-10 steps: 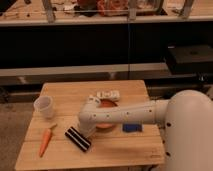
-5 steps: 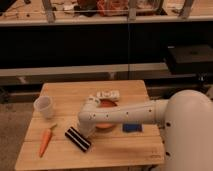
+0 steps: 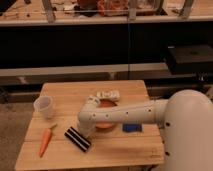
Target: Push the eraser across the table
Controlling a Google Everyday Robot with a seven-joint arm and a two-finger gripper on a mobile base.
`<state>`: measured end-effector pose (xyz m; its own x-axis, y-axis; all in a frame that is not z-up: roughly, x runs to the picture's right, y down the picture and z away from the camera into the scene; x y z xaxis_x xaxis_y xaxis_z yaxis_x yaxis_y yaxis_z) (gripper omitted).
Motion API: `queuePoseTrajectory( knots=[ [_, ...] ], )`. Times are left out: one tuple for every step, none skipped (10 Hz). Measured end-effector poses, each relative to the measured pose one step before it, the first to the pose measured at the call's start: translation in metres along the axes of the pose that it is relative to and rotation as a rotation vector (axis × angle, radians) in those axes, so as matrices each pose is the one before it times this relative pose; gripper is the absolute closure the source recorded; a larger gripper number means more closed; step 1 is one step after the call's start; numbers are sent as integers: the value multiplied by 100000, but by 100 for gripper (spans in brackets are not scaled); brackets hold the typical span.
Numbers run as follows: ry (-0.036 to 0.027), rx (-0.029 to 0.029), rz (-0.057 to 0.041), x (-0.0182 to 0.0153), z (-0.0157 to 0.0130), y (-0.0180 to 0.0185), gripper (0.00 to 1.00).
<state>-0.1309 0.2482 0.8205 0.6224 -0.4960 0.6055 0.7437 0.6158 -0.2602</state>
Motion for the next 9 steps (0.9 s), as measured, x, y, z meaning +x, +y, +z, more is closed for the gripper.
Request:
queuePoseTrajectory(
  knots=[
    [25,28,-27,12,-21,-2,100],
    [53,30,-31,16,-33,-1,100],
    [60,20,-39,7,-29,-16,100],
    [-11,1,-67,6,6,-5,100],
    [-116,-107,-365,-64,80,-64,100],
    [-142,70,-409,-91,67,-130,100],
    [42,67,-63,16,-17,-8,100],
    [46,172,-72,12,-68,-36,100],
    [-11,-41,-12,-8,5,6,100]
  ],
)
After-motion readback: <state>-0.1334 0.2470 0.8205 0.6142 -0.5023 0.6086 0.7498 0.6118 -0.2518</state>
